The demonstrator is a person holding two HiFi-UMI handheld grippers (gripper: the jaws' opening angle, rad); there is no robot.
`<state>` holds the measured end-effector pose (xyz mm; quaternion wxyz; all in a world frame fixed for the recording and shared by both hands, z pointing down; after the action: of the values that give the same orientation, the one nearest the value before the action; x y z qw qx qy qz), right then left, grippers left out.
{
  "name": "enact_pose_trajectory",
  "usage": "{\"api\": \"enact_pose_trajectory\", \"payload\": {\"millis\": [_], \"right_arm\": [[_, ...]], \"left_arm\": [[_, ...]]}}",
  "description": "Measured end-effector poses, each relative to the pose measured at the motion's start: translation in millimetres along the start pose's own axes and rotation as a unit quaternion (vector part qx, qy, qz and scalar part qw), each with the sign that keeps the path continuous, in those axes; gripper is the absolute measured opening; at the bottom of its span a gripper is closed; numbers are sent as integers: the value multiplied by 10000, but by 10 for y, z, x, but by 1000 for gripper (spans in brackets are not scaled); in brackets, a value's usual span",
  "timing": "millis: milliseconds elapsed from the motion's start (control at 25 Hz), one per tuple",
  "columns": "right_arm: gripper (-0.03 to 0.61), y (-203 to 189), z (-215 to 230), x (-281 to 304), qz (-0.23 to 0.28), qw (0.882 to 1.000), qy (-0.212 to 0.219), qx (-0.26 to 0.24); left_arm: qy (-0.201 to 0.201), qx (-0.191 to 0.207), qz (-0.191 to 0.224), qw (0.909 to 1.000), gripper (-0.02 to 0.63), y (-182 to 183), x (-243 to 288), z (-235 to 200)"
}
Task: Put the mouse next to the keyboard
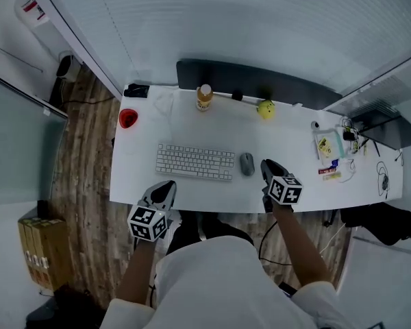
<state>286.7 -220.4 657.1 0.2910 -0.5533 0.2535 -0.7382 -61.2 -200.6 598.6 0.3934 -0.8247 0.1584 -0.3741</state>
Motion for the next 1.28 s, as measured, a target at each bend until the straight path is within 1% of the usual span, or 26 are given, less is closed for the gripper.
{"api": "enact_pose_trajectory", "payload": {"millis": [240,480,640,880,960,1120,1200,1280], "right_arm": [[63,188,-92,-262,261,9996,2,-131],[57,346,-129,-547,498,9984,-77,-258],[51,482,-176,-809,837,9959,-59,-337],[44,734,-253,-1151,1476,9870,-65,-632],[43,803,-298,-1255,1678,9827,-52,-776],[41,932,-405,-1428,2037,9727,-32,-1109],[41,967,-438,-1492,2158,9690,-44,-1206],[41,978,-463,-1539,2229,9664,-48,-1276]], "left_arm": [[13,90,127,9999,18,190,-81,-23],[-33,322,335,9989,18,473,-146,-13],[-91,448,464,9979,18,632,-175,32],[-187,687,644,9954,18,900,-206,108],[-194,799,774,9936,18,1004,-248,144],[-114,1084,1207,9867,18,1213,-375,205],[-106,1166,1296,9846,18,1258,-408,221],[-105,1216,1299,9840,18,1270,-417,219]]}}
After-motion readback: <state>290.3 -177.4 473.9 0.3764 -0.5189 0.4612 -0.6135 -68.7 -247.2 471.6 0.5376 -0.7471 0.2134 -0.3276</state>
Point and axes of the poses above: the fingertips, and each gripper's own axes: x forward along the fingers, z to its right, y out of its top, the point moved 2 cm from there along -x, backward along the fingers, and after that the axes turned 3 degrees about -x, right-handed, at the moved point
